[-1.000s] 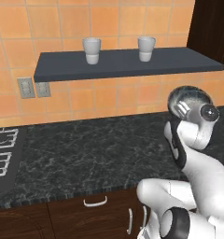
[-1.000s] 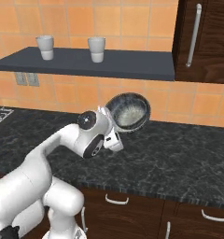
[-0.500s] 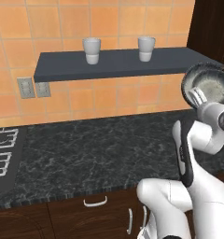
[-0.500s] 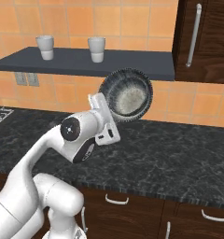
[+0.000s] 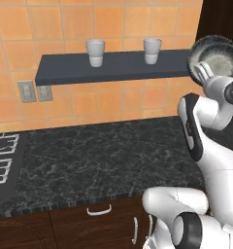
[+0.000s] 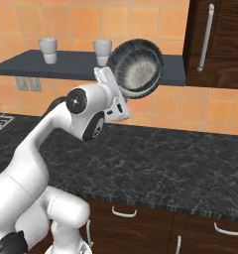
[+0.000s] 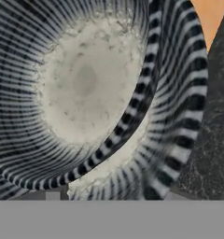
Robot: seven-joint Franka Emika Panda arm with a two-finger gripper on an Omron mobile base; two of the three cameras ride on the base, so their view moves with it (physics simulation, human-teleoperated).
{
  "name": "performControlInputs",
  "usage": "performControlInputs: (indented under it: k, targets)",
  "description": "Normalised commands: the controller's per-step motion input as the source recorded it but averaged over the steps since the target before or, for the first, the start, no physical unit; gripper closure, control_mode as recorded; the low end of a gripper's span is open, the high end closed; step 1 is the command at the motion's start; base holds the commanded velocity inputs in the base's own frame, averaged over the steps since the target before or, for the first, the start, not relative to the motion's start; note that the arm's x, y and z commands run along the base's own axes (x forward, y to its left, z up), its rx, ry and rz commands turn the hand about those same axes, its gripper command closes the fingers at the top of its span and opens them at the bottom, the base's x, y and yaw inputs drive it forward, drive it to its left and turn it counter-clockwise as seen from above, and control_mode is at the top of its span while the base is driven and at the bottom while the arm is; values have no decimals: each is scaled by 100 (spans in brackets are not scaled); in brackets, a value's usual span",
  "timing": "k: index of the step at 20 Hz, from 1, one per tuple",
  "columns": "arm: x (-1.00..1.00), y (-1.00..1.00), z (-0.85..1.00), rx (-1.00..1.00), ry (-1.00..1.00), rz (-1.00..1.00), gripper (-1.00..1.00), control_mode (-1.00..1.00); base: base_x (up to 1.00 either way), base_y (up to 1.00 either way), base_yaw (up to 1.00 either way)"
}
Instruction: Pick up the bowls on the counter and stack them on top of one another in the open cabinet. Place the smaller bowl on top of the larger bowl.
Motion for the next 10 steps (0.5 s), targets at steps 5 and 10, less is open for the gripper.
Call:
performControlInputs:
  k: [5, 10]
  targets:
    - [66, 0, 100, 4, 44, 10, 100, -100, 0, 0, 0]
    - [40, -7, -1, 2, 7, 1, 100, -100, 0, 0, 0]
